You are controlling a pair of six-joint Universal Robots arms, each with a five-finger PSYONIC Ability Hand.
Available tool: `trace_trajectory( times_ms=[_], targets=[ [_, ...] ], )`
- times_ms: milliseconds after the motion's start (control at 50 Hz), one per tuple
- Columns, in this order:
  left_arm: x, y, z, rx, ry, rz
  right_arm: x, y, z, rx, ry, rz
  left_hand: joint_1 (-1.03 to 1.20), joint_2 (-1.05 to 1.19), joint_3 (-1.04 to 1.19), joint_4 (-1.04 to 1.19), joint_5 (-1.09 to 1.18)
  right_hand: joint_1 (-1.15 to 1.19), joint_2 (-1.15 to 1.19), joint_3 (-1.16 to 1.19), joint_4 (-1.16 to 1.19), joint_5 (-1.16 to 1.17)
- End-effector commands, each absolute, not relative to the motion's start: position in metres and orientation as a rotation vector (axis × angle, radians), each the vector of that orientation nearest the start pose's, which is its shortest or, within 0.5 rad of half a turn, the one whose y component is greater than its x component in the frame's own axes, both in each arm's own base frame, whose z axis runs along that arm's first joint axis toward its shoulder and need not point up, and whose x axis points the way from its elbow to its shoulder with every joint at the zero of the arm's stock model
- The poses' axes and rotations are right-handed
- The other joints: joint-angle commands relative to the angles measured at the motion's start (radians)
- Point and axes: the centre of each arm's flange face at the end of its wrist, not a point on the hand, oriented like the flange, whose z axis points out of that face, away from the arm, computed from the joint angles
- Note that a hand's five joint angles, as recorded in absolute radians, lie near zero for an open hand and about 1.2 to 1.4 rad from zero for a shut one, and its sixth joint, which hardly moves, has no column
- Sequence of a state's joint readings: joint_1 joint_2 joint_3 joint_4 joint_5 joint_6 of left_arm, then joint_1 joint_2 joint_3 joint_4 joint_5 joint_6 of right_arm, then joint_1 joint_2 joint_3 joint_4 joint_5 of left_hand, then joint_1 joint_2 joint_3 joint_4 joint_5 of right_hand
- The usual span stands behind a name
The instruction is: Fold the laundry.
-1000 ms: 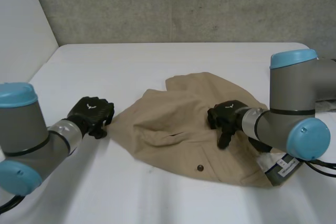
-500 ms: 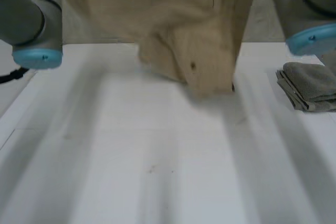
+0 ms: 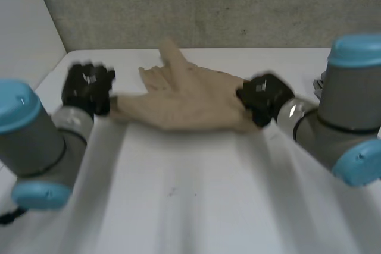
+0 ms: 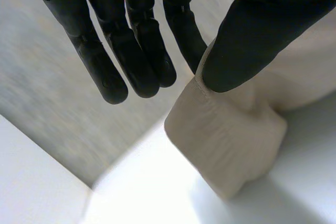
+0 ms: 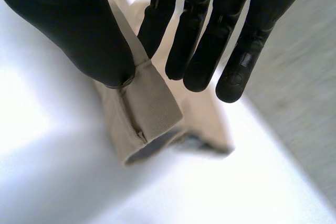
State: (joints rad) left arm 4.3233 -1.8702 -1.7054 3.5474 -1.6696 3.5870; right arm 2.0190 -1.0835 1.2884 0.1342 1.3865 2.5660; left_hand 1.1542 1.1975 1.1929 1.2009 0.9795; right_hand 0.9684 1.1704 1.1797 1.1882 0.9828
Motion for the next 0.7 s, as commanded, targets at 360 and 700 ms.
trace_trajectory(
  times_ms=[360,700],
  targets=[
    [-0.211,-0.098,0.194,1.653,2.018,-1.373,0.242,-0.154,0.202,-1.923,2.154,-1.019,0.242,0.199,0.203,0.195,0.242,0.428,0.226,0.217,0.208,0.239],
    [-0.230,-0.179,0.196,1.342,1.945,-1.698,0.251,-0.195,0.186,-1.369,2.217,-1.464,-0.741,-0.784,-0.780,-0.788,-0.741,-0.739,-0.941,-0.951,-0.959,-0.928]
  ],
)
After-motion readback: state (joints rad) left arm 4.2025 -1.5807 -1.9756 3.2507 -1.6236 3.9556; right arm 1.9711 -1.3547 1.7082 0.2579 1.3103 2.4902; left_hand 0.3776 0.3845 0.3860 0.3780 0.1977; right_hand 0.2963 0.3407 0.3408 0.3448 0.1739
